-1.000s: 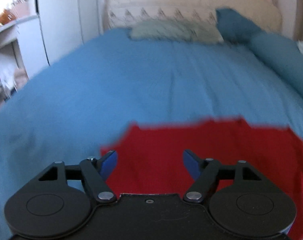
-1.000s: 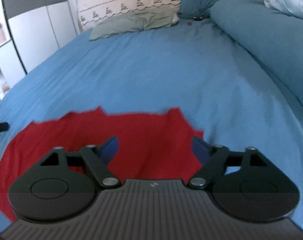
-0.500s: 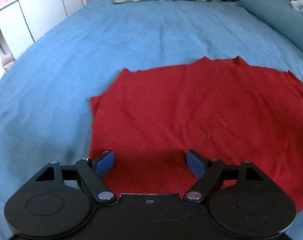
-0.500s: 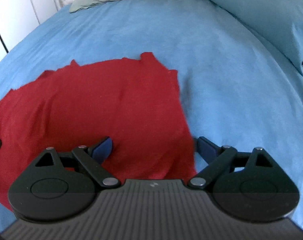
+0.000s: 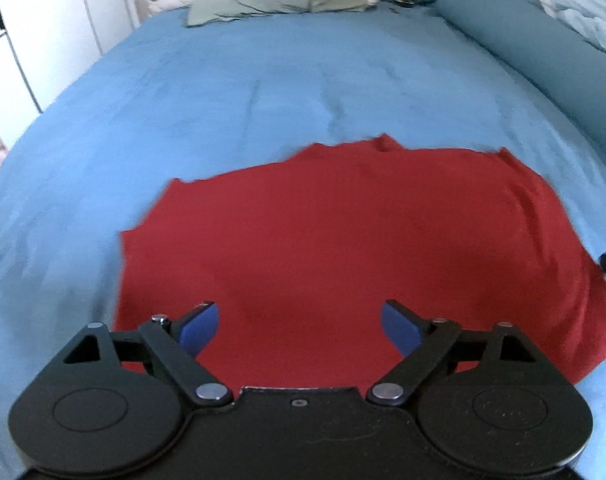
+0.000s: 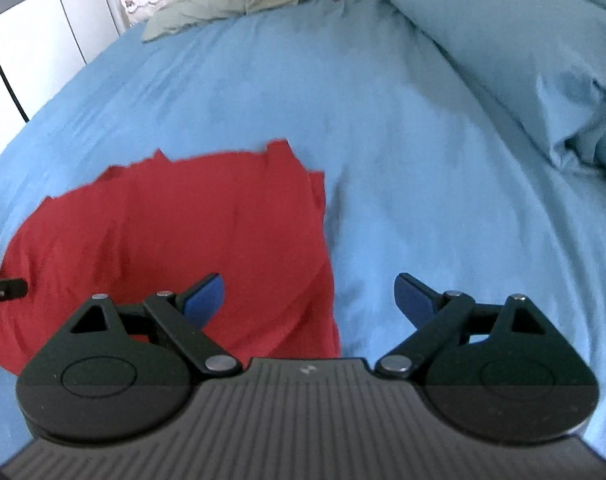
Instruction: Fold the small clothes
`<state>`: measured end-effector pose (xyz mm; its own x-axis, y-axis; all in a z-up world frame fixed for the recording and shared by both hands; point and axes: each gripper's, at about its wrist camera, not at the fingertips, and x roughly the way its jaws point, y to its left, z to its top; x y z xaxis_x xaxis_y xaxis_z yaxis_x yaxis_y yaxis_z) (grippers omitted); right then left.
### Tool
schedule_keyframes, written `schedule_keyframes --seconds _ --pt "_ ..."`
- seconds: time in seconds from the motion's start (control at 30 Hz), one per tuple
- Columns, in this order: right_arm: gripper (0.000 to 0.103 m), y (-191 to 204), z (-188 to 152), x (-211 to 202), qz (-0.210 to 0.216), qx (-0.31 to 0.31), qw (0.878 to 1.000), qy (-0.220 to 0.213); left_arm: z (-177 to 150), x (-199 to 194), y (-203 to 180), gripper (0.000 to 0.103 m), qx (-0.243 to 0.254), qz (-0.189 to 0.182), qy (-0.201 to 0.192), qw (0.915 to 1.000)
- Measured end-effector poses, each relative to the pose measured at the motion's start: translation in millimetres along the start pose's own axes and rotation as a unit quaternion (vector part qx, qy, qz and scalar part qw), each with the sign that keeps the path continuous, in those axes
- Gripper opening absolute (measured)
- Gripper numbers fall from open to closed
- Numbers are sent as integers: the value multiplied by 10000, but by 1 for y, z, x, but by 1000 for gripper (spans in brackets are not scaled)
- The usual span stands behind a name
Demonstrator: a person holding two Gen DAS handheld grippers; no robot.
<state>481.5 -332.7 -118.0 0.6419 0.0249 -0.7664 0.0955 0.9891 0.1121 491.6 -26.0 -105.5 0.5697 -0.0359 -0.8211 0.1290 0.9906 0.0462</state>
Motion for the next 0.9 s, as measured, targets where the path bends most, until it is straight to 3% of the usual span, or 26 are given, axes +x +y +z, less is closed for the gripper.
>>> schedule_keyframes --seconds 0.2,0.27,0.37,0.57,0.7,0.73,0.9 --pt "100 3 -24 25 -167 -13 9998 45 2 22 -26 91 -5 -229 180 9996" --pt "89 4 -32 32 -118 -49 9999 97 3 28 -31 91 32 -215 215 9995" --pt "85 6 -38 36 -82 -116 9999 9 3 36 -35 91 66 -194 283 9994" --pt "62 14 -39 40 144 -315 9994 66 -1 52 -37 92 77 -118 435 9990" --pt "44 16 -37 39 318 -378 9986 163 -2 64 -38 101 93 -93 524 9985" --pt "37 15 -35 39 384 -316 9986 201 -2 67 -37 103 83 -82 559 9984" --pt "27 -2 -16 33 696 750 9936 483 5 78 -30 103 -19 -242 787 9966"
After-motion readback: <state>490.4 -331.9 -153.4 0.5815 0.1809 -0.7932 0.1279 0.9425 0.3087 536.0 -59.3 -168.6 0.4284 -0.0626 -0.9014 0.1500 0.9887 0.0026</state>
